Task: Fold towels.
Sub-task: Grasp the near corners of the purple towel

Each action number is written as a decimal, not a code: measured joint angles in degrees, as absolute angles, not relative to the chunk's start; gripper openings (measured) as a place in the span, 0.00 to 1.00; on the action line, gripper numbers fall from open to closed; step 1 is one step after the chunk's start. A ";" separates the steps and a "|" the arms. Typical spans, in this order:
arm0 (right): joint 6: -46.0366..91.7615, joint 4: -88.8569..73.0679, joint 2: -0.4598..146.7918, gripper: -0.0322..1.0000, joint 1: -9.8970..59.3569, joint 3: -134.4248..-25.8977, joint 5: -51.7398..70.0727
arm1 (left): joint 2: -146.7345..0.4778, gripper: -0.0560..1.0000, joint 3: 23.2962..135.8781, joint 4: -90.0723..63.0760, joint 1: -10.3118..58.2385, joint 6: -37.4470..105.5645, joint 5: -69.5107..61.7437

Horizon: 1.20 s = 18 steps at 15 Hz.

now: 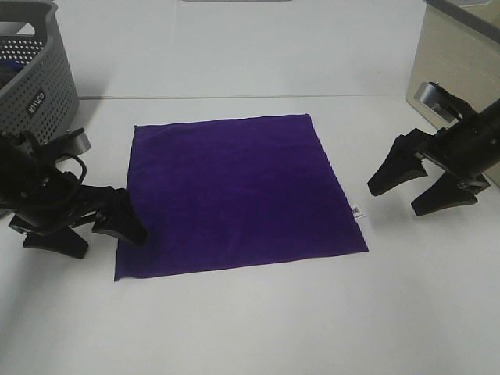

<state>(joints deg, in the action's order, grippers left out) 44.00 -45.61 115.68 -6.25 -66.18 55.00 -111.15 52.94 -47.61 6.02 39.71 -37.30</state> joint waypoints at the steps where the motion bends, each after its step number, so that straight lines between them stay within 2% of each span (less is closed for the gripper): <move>1: 43.72 -45.61 115.79 0.99 -6.25 -66.18 55.00 | -111.15 0.99 52.94 -47.78 6.02 39.71 -37.30; 18: 42.74 -54.14 123.30 0.98 -6.25 -66.81 57.12 | -111.55 0.99 52.94 -53.11 6.02 39.76 -35.87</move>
<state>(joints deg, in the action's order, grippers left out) 42.74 -54.14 123.30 -6.25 -66.81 57.12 -111.55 52.94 -53.11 6.02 39.76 -35.87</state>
